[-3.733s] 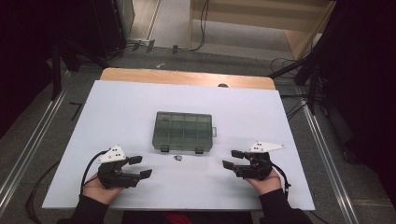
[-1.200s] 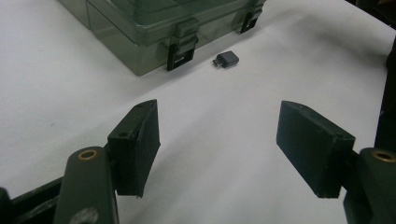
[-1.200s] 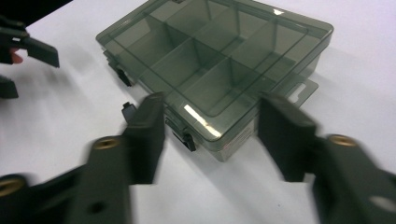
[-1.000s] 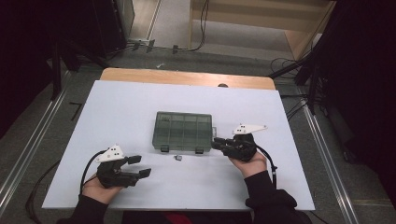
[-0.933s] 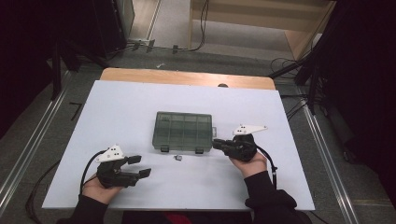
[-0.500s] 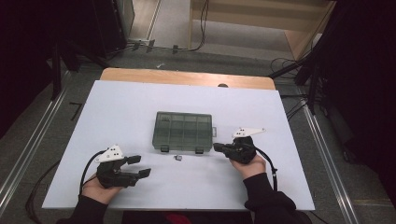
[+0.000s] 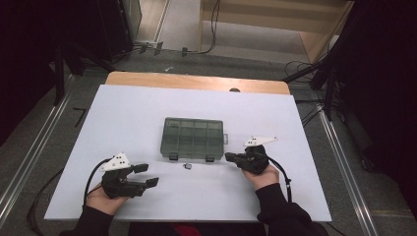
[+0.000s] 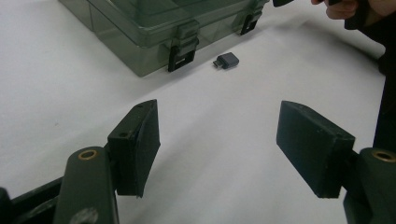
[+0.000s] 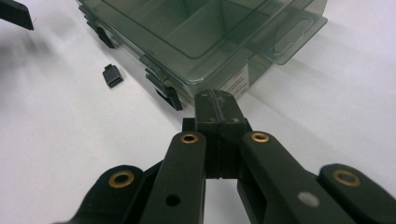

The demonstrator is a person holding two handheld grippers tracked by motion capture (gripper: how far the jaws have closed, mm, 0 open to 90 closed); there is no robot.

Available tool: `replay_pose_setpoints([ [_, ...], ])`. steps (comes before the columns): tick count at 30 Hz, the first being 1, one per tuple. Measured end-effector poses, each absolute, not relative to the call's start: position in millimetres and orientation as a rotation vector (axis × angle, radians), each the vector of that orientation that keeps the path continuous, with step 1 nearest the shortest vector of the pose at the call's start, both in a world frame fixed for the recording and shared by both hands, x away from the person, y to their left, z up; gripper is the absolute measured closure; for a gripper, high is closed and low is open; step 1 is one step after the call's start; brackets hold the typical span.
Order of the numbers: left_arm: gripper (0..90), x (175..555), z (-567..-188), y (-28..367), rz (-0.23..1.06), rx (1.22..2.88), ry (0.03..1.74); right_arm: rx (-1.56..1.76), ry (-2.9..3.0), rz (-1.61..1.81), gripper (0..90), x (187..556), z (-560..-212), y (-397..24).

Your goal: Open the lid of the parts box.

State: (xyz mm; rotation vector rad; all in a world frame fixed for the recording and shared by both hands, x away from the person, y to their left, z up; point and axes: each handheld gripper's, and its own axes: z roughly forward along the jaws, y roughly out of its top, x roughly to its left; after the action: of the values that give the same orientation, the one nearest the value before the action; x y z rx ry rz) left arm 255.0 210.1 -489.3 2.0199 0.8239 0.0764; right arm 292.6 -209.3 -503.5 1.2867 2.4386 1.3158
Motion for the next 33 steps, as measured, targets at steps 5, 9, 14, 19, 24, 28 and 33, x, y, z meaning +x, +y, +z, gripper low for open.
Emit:
replay_pose_setpoints([
  [5, 30.4, 255.0, -489.4, 209.9, 0.077, 2.020, 0.823, 1.290, 2.453, 1.308, 88.0, 292.0, -505.6, -206.7],
  [9, 30.4, 254.9, -489.3, 210.1, 0.077, 2.024, 0.821, 1.290, 2.463, 1.300, 87.9, 291.9, -507.0, -205.9],
  [14, 30.4, 255.1, -489.7, 209.7, 0.077, 2.022, 0.824, 1.275, 2.465, 1.295, 87.9, 290.8, -507.8, -203.8],
  [19, 30.4, 255.0, -489.6, 209.6, 0.076, 2.027, 0.820, 1.270, 2.462, 1.299, 87.9, 290.9, -507.6, -203.6],
  [24, 30.4, 255.1, -489.7, 209.7, 0.077, 2.023, 0.823, 1.267, 2.460, 1.300, 87.9, 290.8, -506.9, -203.4],
  [28, 30.4, 255.0, -489.5, 210.0, 0.077, 2.024, 0.821, 1.263, 2.456, 1.311, 87.9, 290.3, -506.0, -203.7],
  [33, 30.4, 255.0, -489.6, 209.9, 0.077, 2.024, 0.821, 1.267, 2.450, 1.319, 87.9, 290.3, -505.5, -203.7],
])
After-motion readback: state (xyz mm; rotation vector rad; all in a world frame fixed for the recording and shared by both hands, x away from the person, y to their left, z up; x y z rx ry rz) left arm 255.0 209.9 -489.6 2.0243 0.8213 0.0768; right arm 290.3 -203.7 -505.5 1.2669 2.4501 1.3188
